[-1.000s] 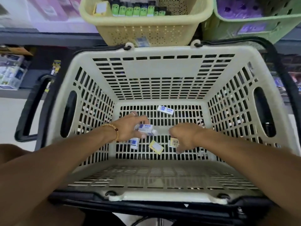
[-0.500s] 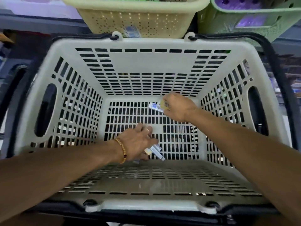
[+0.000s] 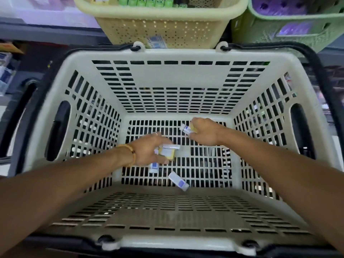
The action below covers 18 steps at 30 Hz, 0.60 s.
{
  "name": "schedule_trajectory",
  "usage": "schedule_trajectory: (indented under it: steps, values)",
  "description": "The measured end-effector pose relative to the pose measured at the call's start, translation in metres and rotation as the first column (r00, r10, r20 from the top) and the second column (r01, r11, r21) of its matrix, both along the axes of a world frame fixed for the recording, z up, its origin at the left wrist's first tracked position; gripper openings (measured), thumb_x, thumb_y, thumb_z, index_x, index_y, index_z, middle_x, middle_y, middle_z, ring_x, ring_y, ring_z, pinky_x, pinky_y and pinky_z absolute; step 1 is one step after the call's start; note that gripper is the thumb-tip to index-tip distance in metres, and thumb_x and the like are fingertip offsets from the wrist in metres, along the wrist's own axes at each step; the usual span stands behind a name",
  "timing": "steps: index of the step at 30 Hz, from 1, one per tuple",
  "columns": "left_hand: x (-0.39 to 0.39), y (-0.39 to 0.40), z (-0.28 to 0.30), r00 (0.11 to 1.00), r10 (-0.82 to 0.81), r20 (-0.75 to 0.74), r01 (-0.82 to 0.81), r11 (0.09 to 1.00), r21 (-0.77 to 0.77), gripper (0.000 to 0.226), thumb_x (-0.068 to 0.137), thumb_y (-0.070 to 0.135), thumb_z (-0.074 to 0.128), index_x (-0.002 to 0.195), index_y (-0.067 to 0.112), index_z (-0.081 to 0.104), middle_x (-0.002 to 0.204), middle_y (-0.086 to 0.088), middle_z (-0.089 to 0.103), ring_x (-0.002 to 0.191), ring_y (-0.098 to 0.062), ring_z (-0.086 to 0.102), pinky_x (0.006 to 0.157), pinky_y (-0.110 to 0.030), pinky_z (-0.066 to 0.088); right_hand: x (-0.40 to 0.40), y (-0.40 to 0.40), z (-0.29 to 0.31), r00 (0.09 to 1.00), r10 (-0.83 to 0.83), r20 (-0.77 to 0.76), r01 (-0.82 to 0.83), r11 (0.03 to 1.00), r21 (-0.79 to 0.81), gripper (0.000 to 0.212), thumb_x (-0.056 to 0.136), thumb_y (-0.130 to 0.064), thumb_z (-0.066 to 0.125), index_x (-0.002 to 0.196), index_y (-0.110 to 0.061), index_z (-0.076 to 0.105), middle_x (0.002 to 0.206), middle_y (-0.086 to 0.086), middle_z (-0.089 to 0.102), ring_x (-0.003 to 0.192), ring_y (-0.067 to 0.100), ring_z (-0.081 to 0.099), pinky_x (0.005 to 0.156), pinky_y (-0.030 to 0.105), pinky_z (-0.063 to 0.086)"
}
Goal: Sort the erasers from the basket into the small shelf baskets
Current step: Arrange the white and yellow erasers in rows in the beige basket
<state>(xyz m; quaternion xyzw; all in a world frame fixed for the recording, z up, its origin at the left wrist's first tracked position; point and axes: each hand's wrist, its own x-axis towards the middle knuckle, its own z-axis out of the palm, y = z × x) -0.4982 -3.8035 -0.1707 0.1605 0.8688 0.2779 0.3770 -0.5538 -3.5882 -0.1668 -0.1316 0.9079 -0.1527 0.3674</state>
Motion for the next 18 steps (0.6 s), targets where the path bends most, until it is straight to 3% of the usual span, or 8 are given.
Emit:
schedule_trajectory:
  steps: [2,4,6,8,10,11,14,18]
  values:
    - [-0.006,-0.010,0.014,0.941,0.142,0.307,-0.179,0.979,0.095,0.039,0.083,0.028,0.072,0.120,0.026,0.060,0.110,0.001,0.057,0.083,-0.011,0.064,0.068,-0.023,0.055,0.007,0.001,0.006,0.989,-0.039,0.142,0.046,0.998,-0.050,0.014,0.096,-0.026,0.057,0.094,-0.018,0.046,0.088,0.001,0.053,0.074,0.016,0.053,0.053,0.026,0.042]
    - [-0.007,-0.017,0.027,0.800,0.210,0.562,-0.340,0.931,0.136,0.039,0.081,0.024,0.072,0.119,0.024,0.062,0.118,-0.007,0.059,0.081,-0.010,0.067,0.066,-0.023,0.056,0.019,-0.006,0.010,0.952,-0.023,0.304,0.055,0.994,-0.098,0.012,0.094,-0.021,0.060,0.099,-0.016,0.050,0.090,0.005,0.057,0.072,0.016,0.056,0.052,0.024,0.049]
    - [-0.007,-0.022,0.037,0.678,0.241,0.694,-0.468,0.870,0.156,0.043,0.078,0.021,0.072,0.120,0.022,0.062,0.123,-0.012,0.057,0.083,-0.013,0.065,0.069,-0.026,0.056,0.036,-0.017,0.008,0.919,0.039,0.391,0.009,0.993,-0.120,0.024,0.093,-0.019,0.061,0.113,-0.013,0.050,0.096,0.008,0.058,0.073,0.017,0.058,0.057,0.025,0.052]
    - [-0.004,-0.023,0.045,0.590,0.259,0.764,-0.581,0.794,0.180,0.047,0.073,0.019,0.073,0.119,0.018,0.063,0.119,-0.014,0.059,0.083,-0.018,0.064,0.065,-0.027,0.056,0.053,-0.027,0.004,0.903,0.126,0.411,-0.079,0.989,-0.128,0.046,0.093,-0.020,0.061,0.134,-0.018,0.042,0.112,0.010,0.058,0.077,0.015,0.060,0.064,0.026,0.056]
    - [-0.001,-0.025,0.053,0.533,0.252,0.808,-0.653,0.729,0.204,0.056,0.062,0.021,0.077,0.116,0.015,0.065,0.107,-0.010,0.067,0.079,-0.020,0.066,0.057,-0.027,0.056,0.065,-0.033,0.001,0.898,0.263,0.353,-0.234,0.964,-0.124,0.055,0.094,-0.023,0.060,0.143,-0.026,0.036,0.134,0.007,0.050,0.094,0.018,0.063,0.078,0.031,0.058]
    - [0.000,-0.026,0.056,0.514,0.243,0.822,-0.674,0.707,0.213,0.059,0.058,0.022,0.078,0.115,0.013,0.066,0.102,-0.009,0.070,0.077,-0.020,0.067,0.054,-0.027,0.056,0.069,-0.035,-0.002,0.890,0.335,0.310,-0.314,0.942,-0.116,0.057,0.094,-0.025,0.060,0.145,-0.029,0.035,0.134,0.003,0.051,0.100,0.019,0.061,0.082,0.032,0.055]
    - [0.003,-0.030,0.065,0.502,0.214,0.838,-0.706,0.661,0.255,0.051,0.069,0.019,0.071,0.119,0.010,0.064,0.101,-0.012,0.068,0.075,-0.021,0.066,0.052,-0.026,0.055,0.078,-0.040,-0.008,0.861,0.487,0.148,-0.479,0.874,-0.083,0.049,0.092,-0.034,0.064,0.136,-0.027,0.043,0.092,-0.007,0.053,0.083,0.017,0.052,0.063,0.023,0.037]
    - [0.001,-0.035,0.074,0.564,0.259,0.784,-0.702,0.651,0.289,0.060,0.064,0.027,0.073,0.122,0.016,0.062,0.102,-0.012,0.069,0.072,-0.020,0.067,0.050,-0.027,0.054,0.088,-0.044,-0.015,0.829,0.558,-0.039,-0.559,0.829,-0.019,0.041,0.088,-0.032,0.068,0.123,-0.022,0.048,0.108,0.006,0.058,0.092,0.023,0.059,0.075,0.029,0.048]
